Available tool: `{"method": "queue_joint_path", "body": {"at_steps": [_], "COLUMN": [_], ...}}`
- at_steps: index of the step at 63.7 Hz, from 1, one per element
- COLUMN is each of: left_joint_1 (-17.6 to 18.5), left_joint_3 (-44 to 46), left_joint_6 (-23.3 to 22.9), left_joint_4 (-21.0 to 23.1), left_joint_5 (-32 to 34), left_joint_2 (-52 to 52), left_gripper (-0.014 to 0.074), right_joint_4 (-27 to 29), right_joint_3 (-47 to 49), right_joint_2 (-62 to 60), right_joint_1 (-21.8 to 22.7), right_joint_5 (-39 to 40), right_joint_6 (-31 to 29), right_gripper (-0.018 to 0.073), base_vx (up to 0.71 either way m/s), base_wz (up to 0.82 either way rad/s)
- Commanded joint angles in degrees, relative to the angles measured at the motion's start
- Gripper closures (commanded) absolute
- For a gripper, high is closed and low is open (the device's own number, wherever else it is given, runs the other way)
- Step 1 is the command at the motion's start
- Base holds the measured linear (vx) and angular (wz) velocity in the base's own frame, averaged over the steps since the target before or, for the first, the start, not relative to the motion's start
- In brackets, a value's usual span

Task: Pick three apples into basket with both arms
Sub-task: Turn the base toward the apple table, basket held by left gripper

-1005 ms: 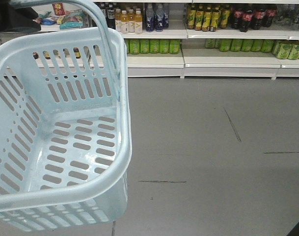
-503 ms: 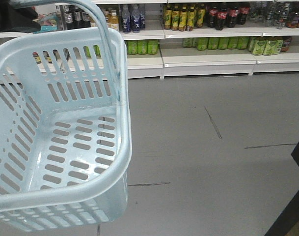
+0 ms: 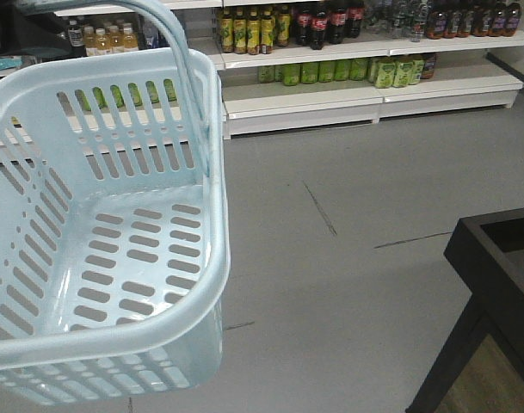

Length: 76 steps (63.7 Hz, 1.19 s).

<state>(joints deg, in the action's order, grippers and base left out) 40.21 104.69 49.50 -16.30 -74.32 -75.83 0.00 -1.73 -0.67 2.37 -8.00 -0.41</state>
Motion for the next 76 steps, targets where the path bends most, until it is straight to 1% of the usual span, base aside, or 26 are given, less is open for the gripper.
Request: {"method": "queue_joint_path", "body": {"at_steps": [1, 31, 76], "left_joint_1": [0.1, 0.1, 0.1], "left_joint_3": [1.9, 1.9, 1.9], "left_joint_6": [-0.5, -0.5, -0.5], "left_joint_4": [-0.9, -0.9, -0.9], "left_joint_5": [2.8, 2.8, 2.8], "left_joint_2": [1.5, 1.5, 1.4], "left_gripper": [0.0603, 0.0603, 0.0603], "right_joint_4": [0.0, 0.0, 0.0], "right_joint_3": [-0.7, -0.7, -0.7], "right_joint_2": [-0.8, -0.8, -0.8], "right_joint_1": [0.3, 0.3, 0.3], "right_joint_5": [4.5, 4.5, 4.5], "right_joint_6": [-0.1, -0.1, -0.1], "right_gripper": [0.0568, 0.0568, 0.0568], "base_vx": [0.04, 0.05, 0.05], "base_wz": [-0.22, -0.32, -0.45]}}
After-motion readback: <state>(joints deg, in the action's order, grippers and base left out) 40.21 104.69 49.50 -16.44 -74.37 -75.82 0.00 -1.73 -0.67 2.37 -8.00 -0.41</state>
